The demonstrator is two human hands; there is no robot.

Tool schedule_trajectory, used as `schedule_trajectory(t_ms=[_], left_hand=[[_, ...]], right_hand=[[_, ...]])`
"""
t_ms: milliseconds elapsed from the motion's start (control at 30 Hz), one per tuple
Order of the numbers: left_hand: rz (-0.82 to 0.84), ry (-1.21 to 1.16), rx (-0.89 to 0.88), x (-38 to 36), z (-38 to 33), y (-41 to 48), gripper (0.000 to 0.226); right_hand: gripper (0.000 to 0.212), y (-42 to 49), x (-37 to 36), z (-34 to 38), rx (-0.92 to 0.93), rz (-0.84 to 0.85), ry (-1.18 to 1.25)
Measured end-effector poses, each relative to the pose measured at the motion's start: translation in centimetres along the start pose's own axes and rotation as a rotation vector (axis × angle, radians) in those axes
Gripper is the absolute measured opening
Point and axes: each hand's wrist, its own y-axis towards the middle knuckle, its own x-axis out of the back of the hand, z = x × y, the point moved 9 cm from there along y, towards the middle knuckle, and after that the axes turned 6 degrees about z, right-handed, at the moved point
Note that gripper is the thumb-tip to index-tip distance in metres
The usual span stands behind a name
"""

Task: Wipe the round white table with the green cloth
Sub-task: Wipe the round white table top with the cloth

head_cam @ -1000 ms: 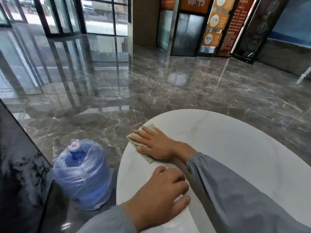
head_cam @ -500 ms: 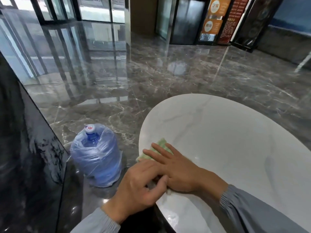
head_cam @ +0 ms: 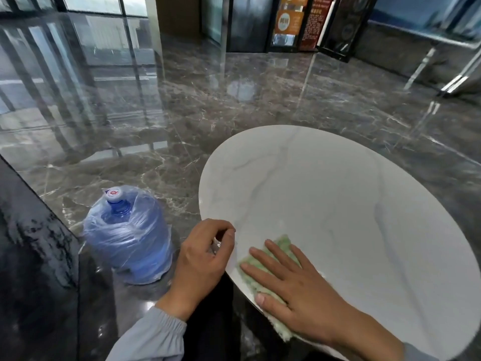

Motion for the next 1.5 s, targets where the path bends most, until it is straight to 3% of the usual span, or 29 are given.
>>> schedule_trajectory(t_ms=[267, 400, 600, 733, 833, 900, 1100, 1267, 1367, 1500], left_hand=[[-0.067, 0.019, 0.057, 0.6, 0.4, -0.5, 0.004], [-0.117, -0.008, 0.177, 0.7, 1.6, -1.6, 0.018], [-0.148, -0.049, 0.296, 0.3, 2.9, -2.3, 0.021], [-0.150, -0.037, 0.298, 0.0, 3.1, -2.4, 0.025], [-0.162, -0.047, 0.293, 0.3, 3.4, -2.6, 0.027], [-0.164, -0.054, 0.284, 0.5, 3.4, -2.7, 0.028], [-0.117, -0.027, 0.234, 0.4, 2.8, -3.0, 0.031], [-0.077, -0.037, 0.243, 0.7, 2.9, -3.4, 0.031], [-0.062, -0.016, 0.238, 0.7, 2.8, -3.7, 0.032], [-0.058, 0.058, 0.207, 0.3, 2.1, -3.7, 0.030]], right_hand=[[0.056, 12.4, 3.9, -1.9, -0.140, -0.056, 0.063], [0.057, 14.5, 4.4, -1.5, -0.141, -0.057, 0.045], [0.054, 3.5, 0.9, 0.0, -0.047, -0.084, 0.055], [0.055, -5.6, -2.1, -0.9, -0.120, -0.063, -0.024], [0.057, -7.5, -2.6, -1.3, -0.180, -0.031, -0.094], [0.056, -6.1, -2.9, -1.4, -0.203, 0.037, -0.033], [0.055, 5.1, 0.8, -1.8, -0.159, -0.082, 0.069], [0.057, 15.0, 4.8, -5.5, -0.218, -0.028, 0.090], [0.058, 15.4, 5.0, -5.9, -0.230, -0.029, 0.093], [0.059, 9.3, 3.0, -4.9, -0.251, -0.098, 0.108]])
